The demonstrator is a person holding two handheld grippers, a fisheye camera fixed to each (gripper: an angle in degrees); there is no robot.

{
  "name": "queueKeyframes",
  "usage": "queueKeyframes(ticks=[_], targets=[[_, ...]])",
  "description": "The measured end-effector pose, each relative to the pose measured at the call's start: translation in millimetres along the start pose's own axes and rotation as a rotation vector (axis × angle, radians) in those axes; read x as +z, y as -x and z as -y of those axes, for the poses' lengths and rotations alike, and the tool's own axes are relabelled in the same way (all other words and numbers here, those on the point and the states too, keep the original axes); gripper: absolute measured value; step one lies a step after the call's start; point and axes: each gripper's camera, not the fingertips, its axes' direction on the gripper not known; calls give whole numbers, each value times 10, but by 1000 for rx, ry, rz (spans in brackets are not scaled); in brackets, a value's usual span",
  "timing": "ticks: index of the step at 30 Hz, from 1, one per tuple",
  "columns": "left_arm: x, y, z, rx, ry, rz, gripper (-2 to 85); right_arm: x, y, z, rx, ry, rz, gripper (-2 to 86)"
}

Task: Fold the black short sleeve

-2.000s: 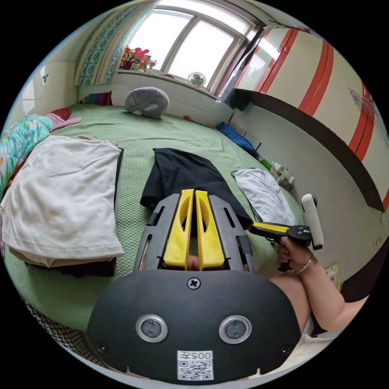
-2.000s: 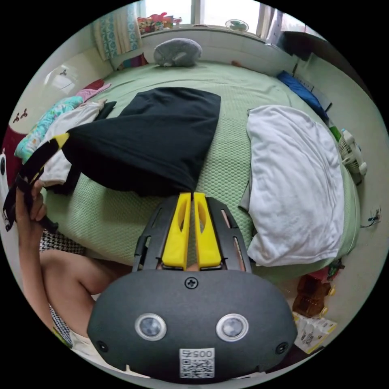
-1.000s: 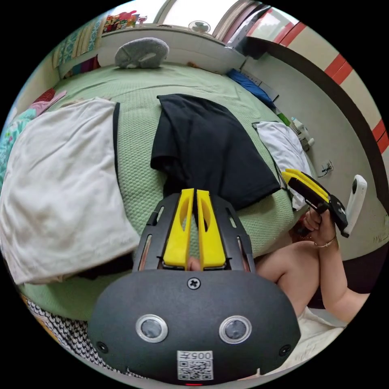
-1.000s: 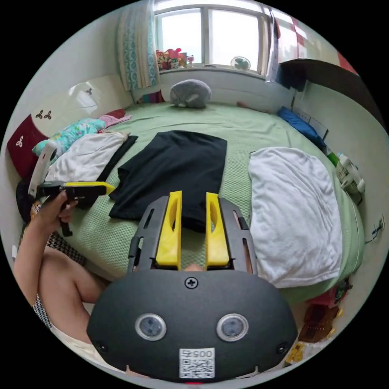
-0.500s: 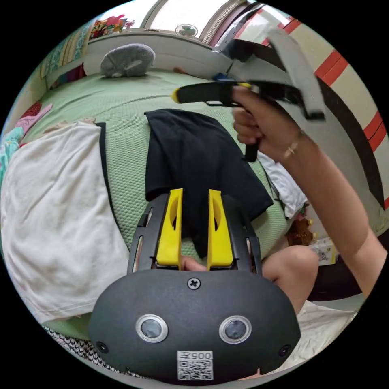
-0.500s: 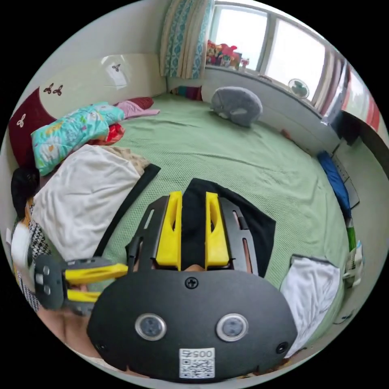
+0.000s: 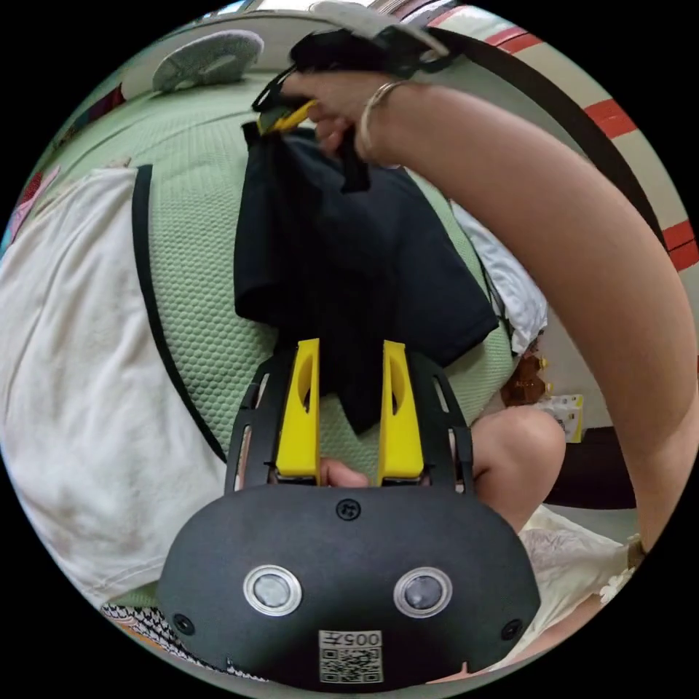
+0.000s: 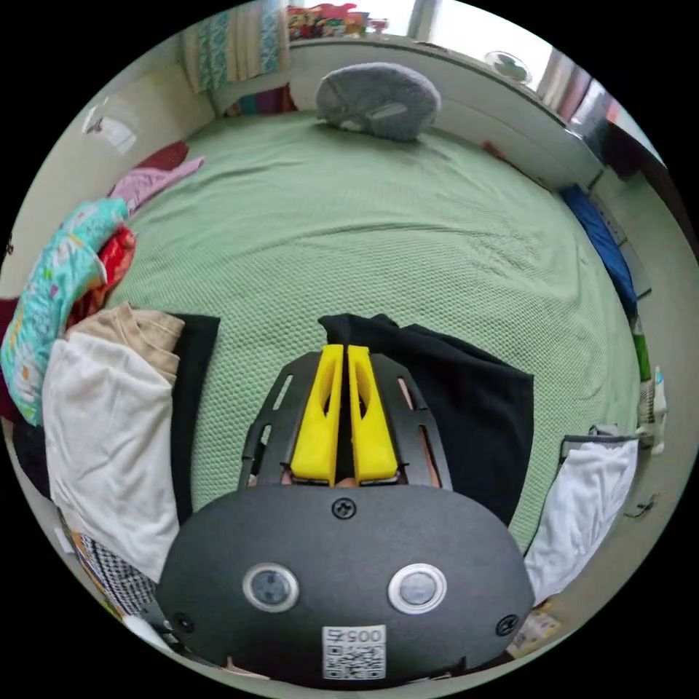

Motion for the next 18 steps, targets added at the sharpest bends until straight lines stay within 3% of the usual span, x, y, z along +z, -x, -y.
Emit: queueKeyframes(ticks=[4, 8, 12, 14, 18], targets=[[47, 38, 18, -2, 33, 73, 57, -282, -257, 34, 64, -56, 78, -16], [-139, 80, -33, -19, -71, 20, 14, -537, -330, 79, 58, -91, 39, -15], [-359, 172, -130, -101, -193, 13, 8, -671, -288, 159, 65, -123, 14, -10], [-424, 239, -159, -176, -231, 112, 11, -618, -226, 223, 79, -115, 3, 5], [-292, 254, -86, -197, -128, 201, 27, -352, -191, 241, 98, 2, 42, 48]])
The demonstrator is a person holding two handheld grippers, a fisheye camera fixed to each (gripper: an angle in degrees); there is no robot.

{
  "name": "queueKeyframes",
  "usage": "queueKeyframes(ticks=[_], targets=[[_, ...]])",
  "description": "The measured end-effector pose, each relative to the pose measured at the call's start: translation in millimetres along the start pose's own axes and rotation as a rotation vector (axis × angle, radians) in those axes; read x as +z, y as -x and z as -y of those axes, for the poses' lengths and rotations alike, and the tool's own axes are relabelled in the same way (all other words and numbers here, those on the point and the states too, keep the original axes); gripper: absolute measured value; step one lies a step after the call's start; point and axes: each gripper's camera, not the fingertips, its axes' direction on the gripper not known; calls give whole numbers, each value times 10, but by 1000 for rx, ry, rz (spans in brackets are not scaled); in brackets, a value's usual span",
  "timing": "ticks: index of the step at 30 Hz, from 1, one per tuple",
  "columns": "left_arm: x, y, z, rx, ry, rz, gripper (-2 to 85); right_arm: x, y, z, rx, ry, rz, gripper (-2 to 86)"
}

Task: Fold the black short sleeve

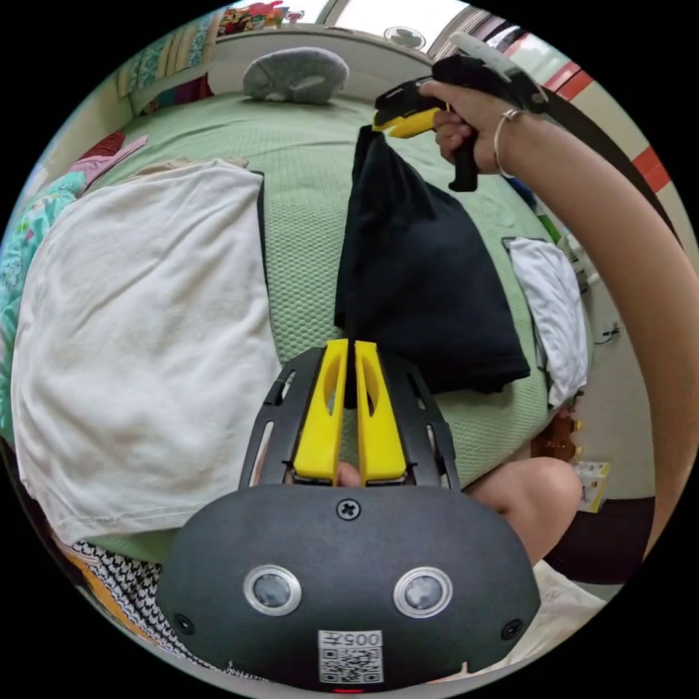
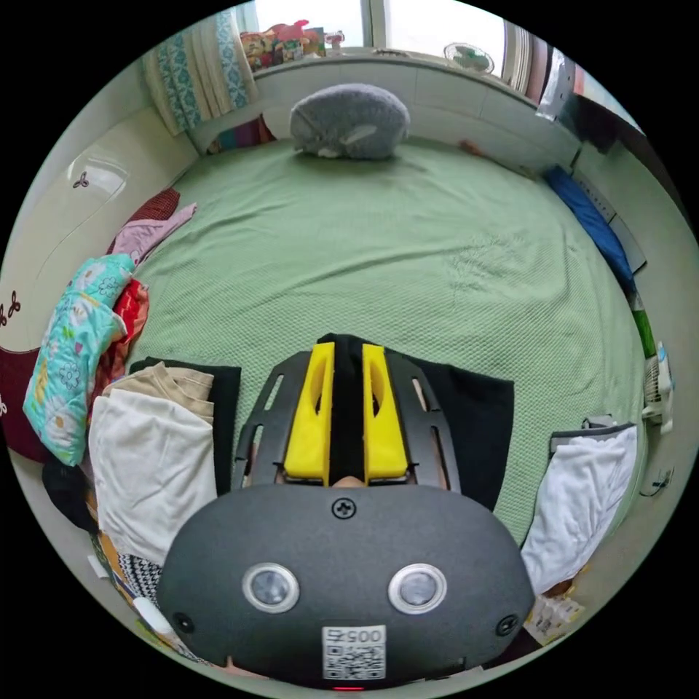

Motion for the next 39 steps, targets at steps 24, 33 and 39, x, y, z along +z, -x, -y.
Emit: queueKeyframes(ticks=[24, 33, 39], targets=[[410, -546, -284, 42, -14, 48, 45, -417, -858, -3431, -152, -35, -135, 7], [530, -892, -578, 132, -73, 230, 41, -406, -1162, -4070, -126, -74, -28, 15], [366, -738, -762, 42, -98, 55, 5, -441, -1522, -4255, 8, -59, 138, 8]])
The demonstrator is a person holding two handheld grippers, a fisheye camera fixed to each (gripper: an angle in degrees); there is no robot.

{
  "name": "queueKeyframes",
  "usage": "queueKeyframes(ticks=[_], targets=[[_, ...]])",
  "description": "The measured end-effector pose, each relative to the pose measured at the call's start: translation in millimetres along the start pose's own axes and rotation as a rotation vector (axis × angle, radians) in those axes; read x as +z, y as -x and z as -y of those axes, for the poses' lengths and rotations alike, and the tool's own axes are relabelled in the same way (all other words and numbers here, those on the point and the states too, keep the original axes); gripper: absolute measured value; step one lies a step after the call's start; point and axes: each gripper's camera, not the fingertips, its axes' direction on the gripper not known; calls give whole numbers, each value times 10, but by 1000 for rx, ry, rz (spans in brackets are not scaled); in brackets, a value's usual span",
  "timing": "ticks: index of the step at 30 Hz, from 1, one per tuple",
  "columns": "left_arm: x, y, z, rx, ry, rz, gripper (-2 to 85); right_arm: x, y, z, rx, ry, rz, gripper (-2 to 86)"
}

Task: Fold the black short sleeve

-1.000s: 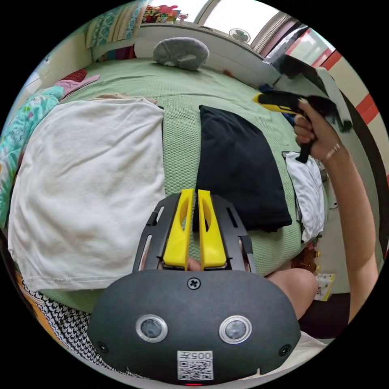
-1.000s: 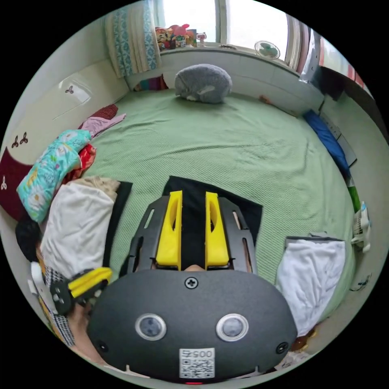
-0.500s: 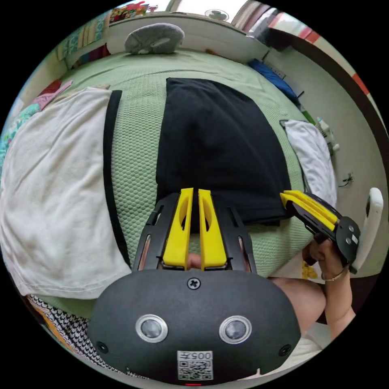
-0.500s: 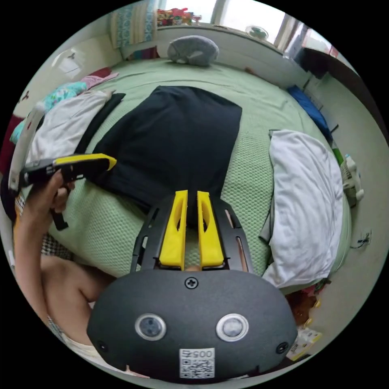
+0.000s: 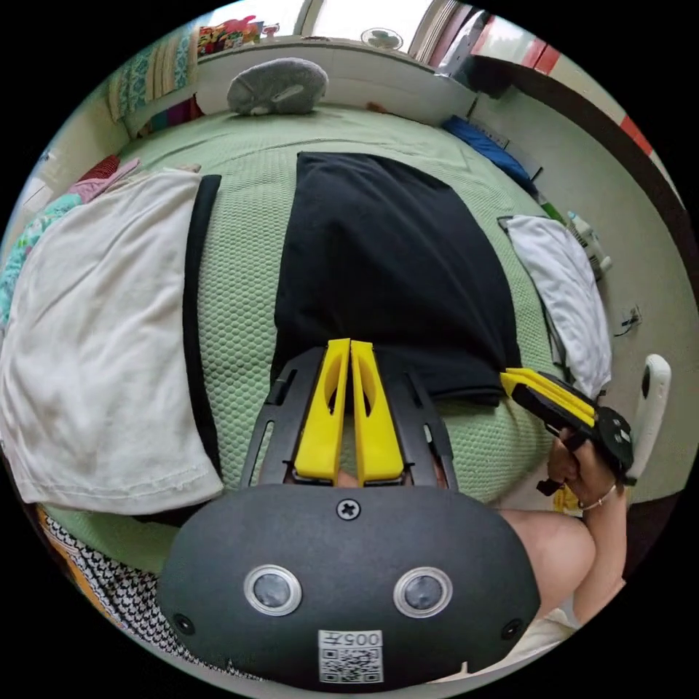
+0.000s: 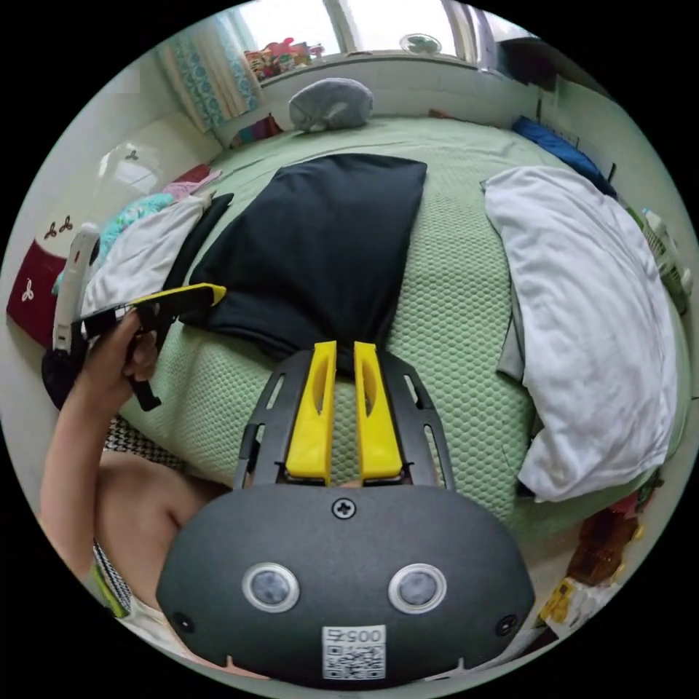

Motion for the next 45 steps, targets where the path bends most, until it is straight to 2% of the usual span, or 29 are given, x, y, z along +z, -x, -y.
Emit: queueKeyframes(ticks=[3, 7, 11, 14, 24, 30, 33, 35, 39, 41, 45], targets=[[-190, 21, -214, -16, -73, -9, 1, -50, -11, -63, -37, 23, -15, 9], [-368, 24, -510, 8, -127, 78, 15, -198, 28, -265, -40, -9, -79, 26], [-433, 106, -689, -31, -184, 93, 87, -466, 93, -590, -21, -107, -263, 73], [-383, 138, -743, -46, -163, 75, 111, -572, 130, -716, -3, -153, -353, 93], [-153, 67, -771, -46, -71, 55, 133, -572, -166, -842, 110, -140, -217, 111], [-190, -58, -883, -37, -67, 110, 114, -459, -167, -803, 59, -133, -150, 96], [-215, -179, -937, 10, -51, 78, 64, -397, -158, -807, 36, -124, -83, 62], [-231, -247, -996, 28, -51, 126, 58, -373, -126, -837, 7, -143, -101, 30], [-316, -251, -1085, 31, -32, 93, 53, -330, -109, -830, -8, -120, -128, -1], [-429, -323, -1164, 78, -21, 140, 51, -368, -65, -768, -69, -54, -174, -12], [-653, -512, -1310, 169, 5, 237, 51, -544, 14, -772, -172, -10, -146, -15]])
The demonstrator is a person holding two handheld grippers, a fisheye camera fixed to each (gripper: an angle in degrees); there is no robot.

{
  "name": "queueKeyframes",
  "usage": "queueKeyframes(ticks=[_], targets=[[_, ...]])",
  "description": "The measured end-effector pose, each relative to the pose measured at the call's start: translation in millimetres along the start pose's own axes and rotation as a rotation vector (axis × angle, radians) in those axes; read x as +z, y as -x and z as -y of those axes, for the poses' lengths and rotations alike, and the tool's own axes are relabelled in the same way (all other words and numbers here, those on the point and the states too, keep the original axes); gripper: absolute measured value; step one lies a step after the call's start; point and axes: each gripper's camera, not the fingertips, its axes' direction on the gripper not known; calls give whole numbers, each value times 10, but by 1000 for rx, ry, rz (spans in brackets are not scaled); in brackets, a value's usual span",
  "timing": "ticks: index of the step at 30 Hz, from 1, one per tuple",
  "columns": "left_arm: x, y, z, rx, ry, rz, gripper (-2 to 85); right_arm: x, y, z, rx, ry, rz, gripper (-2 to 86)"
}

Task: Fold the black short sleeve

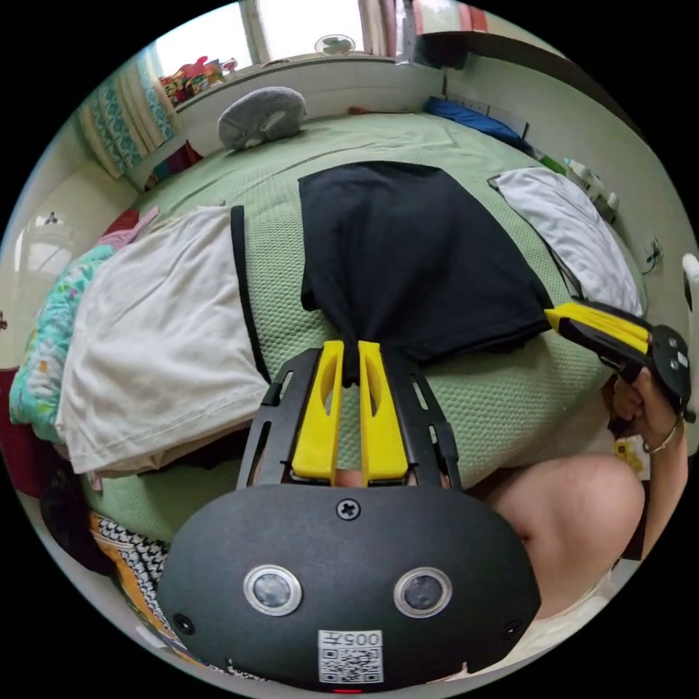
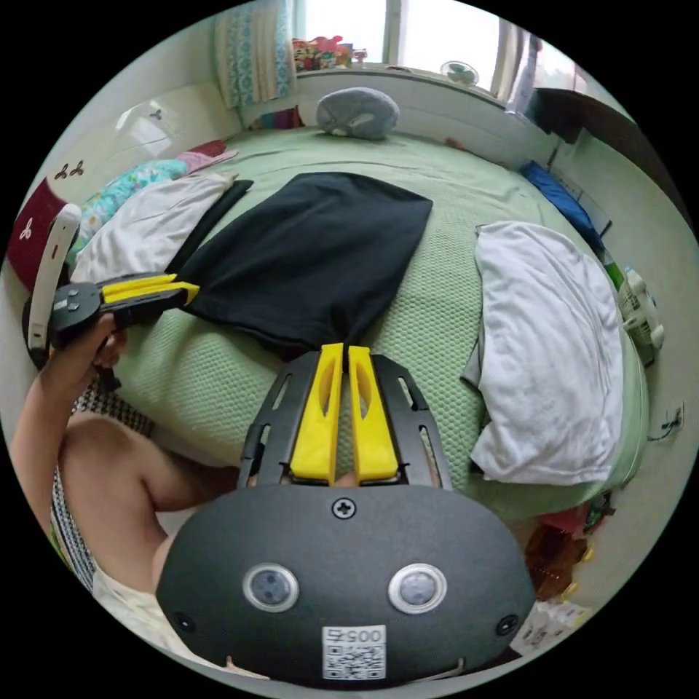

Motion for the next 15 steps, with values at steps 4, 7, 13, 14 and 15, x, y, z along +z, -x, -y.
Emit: queueKeyframes(ticks=[4, 7, 13, 14, 15], targets=[[-272, 47, -234, -16, 25, -30, 50, -171, 58, -159, -105, 31, 84, -16], [-384, 122, -443, -18, 62, -60, 50, -219, 108, -313, -193, 60, 169, -16], [-505, 277, -850, -46, 62, -79, 50, -194, 109, -467, -339, 72, 347, -6], [-510, 320, -911, -63, 56, -108, 50, -231, 38, -461, -338, 42, 363, 2], [-512, 340, -937, -72, 53, -123, 50, -256, -15, -450, -330, 23, 373, 15]])
